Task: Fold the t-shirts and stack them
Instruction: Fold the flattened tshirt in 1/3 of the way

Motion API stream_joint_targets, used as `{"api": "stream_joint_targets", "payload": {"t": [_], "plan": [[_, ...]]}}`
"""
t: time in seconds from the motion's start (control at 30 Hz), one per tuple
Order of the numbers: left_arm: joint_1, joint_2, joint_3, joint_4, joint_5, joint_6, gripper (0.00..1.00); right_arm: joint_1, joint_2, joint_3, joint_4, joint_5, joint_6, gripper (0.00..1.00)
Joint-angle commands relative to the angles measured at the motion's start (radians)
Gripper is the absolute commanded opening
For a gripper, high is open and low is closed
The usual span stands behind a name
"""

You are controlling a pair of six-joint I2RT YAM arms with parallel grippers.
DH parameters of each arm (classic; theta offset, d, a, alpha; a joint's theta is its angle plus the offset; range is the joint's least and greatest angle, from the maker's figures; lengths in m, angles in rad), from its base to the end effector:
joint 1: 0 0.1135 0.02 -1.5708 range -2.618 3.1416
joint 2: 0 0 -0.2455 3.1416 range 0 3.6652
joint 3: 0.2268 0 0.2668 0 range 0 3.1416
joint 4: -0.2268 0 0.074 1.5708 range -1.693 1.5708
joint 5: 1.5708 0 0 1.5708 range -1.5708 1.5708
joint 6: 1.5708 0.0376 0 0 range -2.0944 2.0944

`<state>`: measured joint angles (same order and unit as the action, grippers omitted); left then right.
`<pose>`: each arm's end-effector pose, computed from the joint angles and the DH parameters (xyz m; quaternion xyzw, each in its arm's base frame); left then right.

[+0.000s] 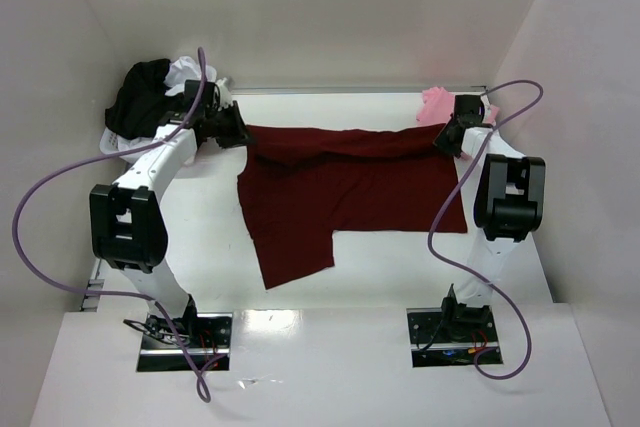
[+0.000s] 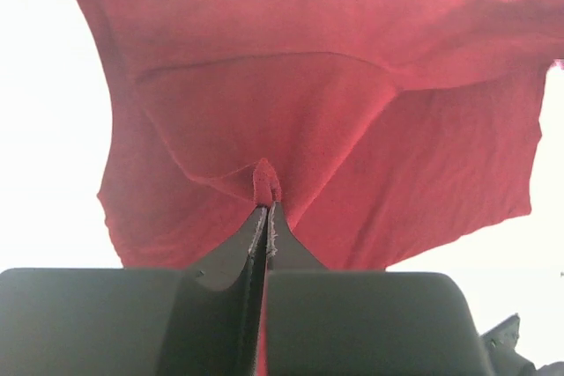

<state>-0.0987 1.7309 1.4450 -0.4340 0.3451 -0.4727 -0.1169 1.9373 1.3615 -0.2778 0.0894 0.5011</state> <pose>0.4045 -0.0528 0.2680 -0.0972 0.8949 -0.2646 0.3460 0.4286 -0.0537 0.1675 0.2994 0.8864 0.0259 0.3522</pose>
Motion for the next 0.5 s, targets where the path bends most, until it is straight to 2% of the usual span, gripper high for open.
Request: {"api": "stream_joint_targets", "payload": {"t": [0.0, 0.07, 0.13, 0.17, 0.23, 0.27, 0.3, 0.47], "plan": [[-0.003, -0.007, -0.022, 0.011, 0.111, 0.037, 0.13, -0.007, -0.063, -0.032, 0.020, -0.012, 0.008, 0.10], [-0.003, -0.007, -0.025, -0.003, 0.126, 0.054, 0.38, -0.007, -0.063, -0.033, 0.022, -0.023, 0.008, 0.35], [-0.003, -0.007, -0.022, -0.004, 0.124, 0.055, 0.51, -0.007, -0.066, -0.033, 0.022, -0.023, 0.008, 0.52], [-0.003, -0.007, -0.005, -0.014, 0.110, 0.064, 0.67, -0.007, -0.085, -0.033, 0.023, -0.023, 0.008, 0.59], [-0.003, -0.007, 0.015, -0.029, 0.094, 0.075, 0.76, -0.007, -0.106, -0.033, 0.046, -0.022, 0.007, 0.67], [-0.003, -0.007, 0.024, -0.037, 0.082, 0.083, 0.83, -0.007, -0.107, -0.032, 0.046, -0.013, -0.001, 0.70], [-0.003, -0.007, 0.032, -0.037, 0.073, 0.083, 0.97, -0.007, -0.118, -0.015, 0.046, -0.013, -0.001, 0.74], [-0.003, 0.044, 0.053, 0.024, 0.021, 0.053, 1.00, -0.007, -0.118, 0.037, 0.046, -0.044, -0.010, 0.77]]}}
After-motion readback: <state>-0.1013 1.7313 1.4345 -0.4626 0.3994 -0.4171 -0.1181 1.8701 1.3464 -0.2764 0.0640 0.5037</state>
